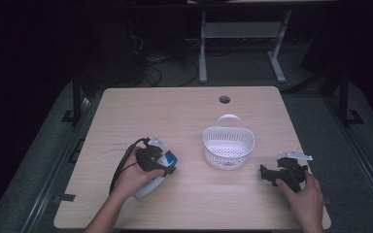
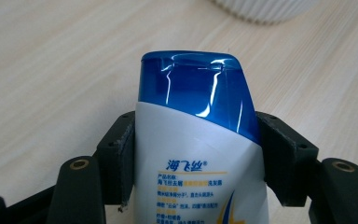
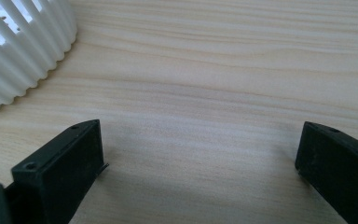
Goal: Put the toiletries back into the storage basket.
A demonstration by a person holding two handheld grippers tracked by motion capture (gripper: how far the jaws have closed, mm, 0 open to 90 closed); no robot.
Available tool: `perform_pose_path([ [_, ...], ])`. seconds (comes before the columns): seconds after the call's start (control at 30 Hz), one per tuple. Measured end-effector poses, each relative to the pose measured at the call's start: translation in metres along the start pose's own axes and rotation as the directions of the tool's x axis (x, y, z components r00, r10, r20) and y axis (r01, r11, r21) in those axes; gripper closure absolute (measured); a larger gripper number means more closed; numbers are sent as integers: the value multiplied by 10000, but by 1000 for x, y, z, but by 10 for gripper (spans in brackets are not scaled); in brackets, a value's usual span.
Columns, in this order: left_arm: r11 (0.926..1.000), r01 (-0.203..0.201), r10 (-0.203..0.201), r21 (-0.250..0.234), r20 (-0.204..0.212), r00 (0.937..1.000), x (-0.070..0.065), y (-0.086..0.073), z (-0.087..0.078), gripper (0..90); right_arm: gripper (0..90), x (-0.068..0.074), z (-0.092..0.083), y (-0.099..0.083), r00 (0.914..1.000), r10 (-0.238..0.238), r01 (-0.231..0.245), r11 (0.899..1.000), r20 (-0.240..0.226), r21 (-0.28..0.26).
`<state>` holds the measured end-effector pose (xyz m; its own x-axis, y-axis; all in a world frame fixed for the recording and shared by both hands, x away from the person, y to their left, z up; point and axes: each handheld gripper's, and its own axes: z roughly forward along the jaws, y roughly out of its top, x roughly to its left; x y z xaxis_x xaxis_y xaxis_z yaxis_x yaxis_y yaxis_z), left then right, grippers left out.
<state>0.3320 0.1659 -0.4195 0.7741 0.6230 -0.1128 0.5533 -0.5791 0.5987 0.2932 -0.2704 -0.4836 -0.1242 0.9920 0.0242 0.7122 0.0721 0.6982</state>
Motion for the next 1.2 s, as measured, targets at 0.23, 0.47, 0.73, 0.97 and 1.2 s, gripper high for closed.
perform_pose_path([
  [0.23, 9983, 8, 14, -591, 371, 9993, 6, -2, -17, 363, 4, 0, 0, 0, 10000, 0, 0, 10000, 0, 0],
  [0.47, 9905, 370, -261, -1323, 827, 9962, 14, -4, -34, 365, 4, 0, 0, 0, 10000, -1, 1, 10000, 0, -1],
  [0.73, 9762, 469, -181, -2119, 1359, 9906, 18, -4, -47, 367, 4, 0, 0, 0, 10000, -1, 1, 10000, 0, -1],
  [0.97, 9573, 127, 304, -2887, 1443, 9891, 20, -3, -56, 367, 4, 0, 0, 0, 10000, -1, 1, 10000, -1, -1],
  [1.2, 9255, -69, 809, -3787, 1799, 9804, 22, -4, -61, 366, 4, 0, 0, 0, 10000, -2, 2, 10000, -1, 0],
])
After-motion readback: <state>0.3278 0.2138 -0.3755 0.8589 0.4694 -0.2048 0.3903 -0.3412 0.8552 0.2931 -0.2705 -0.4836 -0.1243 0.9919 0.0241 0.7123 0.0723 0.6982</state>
